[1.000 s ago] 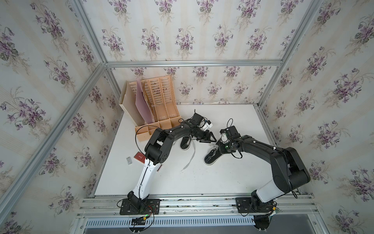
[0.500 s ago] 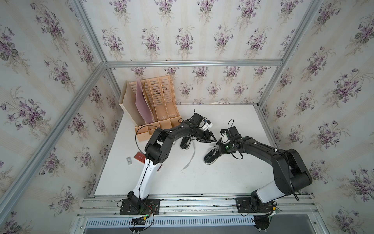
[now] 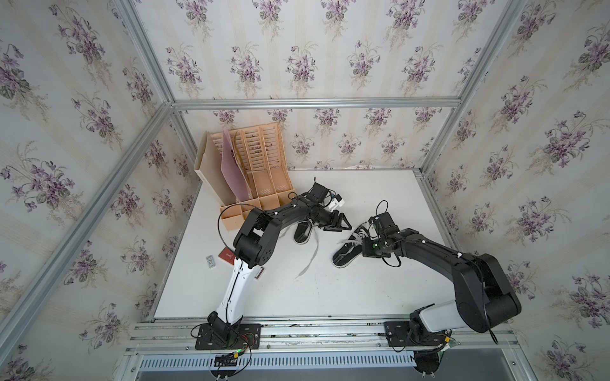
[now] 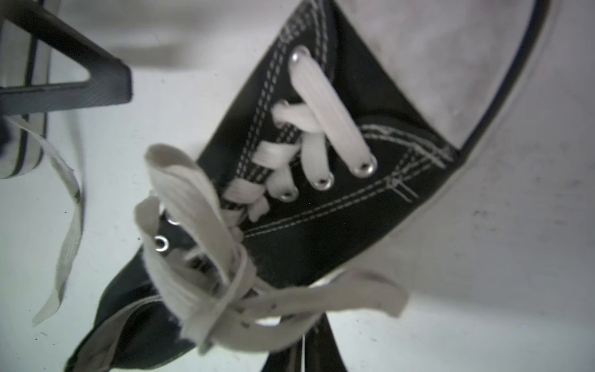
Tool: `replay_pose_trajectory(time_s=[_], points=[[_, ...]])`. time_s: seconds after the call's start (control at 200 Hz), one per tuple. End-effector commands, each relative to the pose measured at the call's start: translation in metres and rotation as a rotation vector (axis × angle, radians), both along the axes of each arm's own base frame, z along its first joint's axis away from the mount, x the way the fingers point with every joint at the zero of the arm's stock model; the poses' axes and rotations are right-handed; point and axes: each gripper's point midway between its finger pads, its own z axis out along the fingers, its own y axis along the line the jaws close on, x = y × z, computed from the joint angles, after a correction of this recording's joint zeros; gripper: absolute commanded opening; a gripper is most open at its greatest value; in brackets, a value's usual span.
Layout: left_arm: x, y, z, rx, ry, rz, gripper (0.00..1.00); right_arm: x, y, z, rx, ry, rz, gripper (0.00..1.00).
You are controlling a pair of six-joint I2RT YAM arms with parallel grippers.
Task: Tie the shoes
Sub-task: Tie the shoelace on the shoe.
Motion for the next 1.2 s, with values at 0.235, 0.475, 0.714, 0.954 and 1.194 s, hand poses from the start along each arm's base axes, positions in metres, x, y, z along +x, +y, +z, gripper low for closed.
replay_pose_trajectory(time_s=[0.235, 0.475, 0.714, 0.954, 1.194], points=[[-0.010, -0.012, 0.021, -0.073, 0.022, -0.048, 0.66, -0.012, -0.011, -0.007, -0.021, 0.077, -0.063, 0.00], [-0.018, -0.023, 0.026, -0.074, 0.022, -0.083, 0.65, -0.007, 0.004, 0.009, 0.079, 0.016, -0.034, 0.24], [-0.019, -0.018, 0.023, -0.019, 0.044, -0.077, 0.64, -0.015, -0.004, 0.039, 0.236, -0.040, -0.109, 0.47], [-0.027, -0.024, 0.024, -0.015, 0.098, -0.109, 0.64, -0.001, -0.046, 0.070, 0.542, -0.133, -0.421, 0.59], [-0.033, -0.030, 0.022, -0.008, 0.112, -0.137, 0.62, -0.002, -0.065, 0.059, 0.711, -0.114, -0.615, 0.64]])
